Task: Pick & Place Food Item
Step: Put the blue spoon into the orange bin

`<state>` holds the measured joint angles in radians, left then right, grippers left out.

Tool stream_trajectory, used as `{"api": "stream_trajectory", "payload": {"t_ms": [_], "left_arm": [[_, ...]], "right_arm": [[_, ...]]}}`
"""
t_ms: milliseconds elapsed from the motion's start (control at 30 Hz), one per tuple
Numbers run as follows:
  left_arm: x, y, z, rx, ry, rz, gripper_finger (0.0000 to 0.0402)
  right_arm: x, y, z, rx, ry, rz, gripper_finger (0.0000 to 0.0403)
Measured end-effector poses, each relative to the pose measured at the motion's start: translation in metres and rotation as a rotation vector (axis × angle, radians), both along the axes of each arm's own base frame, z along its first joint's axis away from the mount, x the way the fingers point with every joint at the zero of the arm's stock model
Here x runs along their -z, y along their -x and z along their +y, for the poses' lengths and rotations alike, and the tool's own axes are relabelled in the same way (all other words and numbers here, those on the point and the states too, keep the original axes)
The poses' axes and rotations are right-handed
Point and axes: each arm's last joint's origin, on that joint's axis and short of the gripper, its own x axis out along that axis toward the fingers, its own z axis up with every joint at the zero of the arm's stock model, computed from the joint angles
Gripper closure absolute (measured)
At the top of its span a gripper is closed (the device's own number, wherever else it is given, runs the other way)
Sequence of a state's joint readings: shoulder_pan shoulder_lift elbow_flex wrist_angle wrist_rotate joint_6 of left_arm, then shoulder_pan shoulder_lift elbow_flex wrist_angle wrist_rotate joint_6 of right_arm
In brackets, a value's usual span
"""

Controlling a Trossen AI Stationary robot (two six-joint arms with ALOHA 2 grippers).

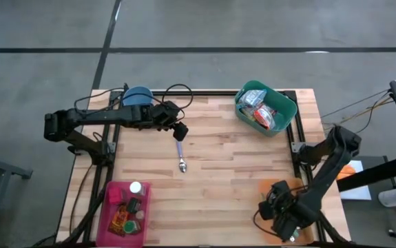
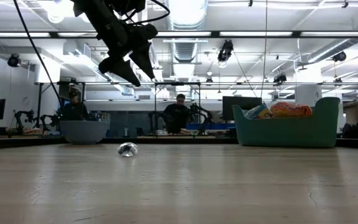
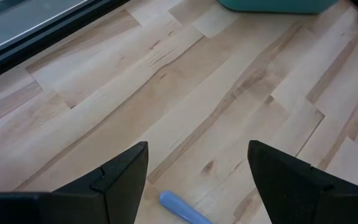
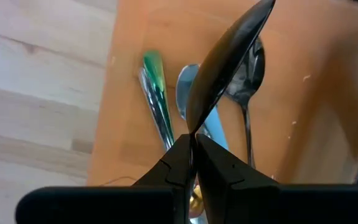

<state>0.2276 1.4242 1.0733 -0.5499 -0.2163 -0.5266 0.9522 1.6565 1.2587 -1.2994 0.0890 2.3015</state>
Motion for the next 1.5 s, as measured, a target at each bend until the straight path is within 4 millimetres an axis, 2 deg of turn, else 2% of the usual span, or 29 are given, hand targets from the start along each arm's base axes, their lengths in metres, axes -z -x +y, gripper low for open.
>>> {"api": "stream_trajectory", "payload": {"t_ms": [300,500,900,1000,1267,1500], "left_arm": [[0.000,0.000,0.000,0.000,0.000,0.000,0.0122],[0.000,0.000,0.000,0.000,0.000,0.000,0.0122],[0.000,0.000,0.000,0.002,-0.001,0.001,0.0122],[0.000,0.000,0.000,0.002,-0.001,0.001,0.0122],[0.000,0.000,0.000,0.002,-0.001,0.001,0.0122],[0.000,0.000,0.000,0.002,-0.001,0.001,0.0122]], "right_arm": [[0.032,-0.007,0.017,0.013,0.022,0.107,0.0385],[0.046,-0.007,0.021,0.013,0.043,0.136,0.0385],[0.051,-0.005,0.018,0.027,0.062,0.145,0.0384],[0.051,-0.005,0.018,0.026,0.062,0.144,0.0368],[0.051,-0.006,0.018,0.013,0.071,0.124,0.0286],[0.051,-0.006,0.018,0.010,0.069,0.123,0.0275]]}}
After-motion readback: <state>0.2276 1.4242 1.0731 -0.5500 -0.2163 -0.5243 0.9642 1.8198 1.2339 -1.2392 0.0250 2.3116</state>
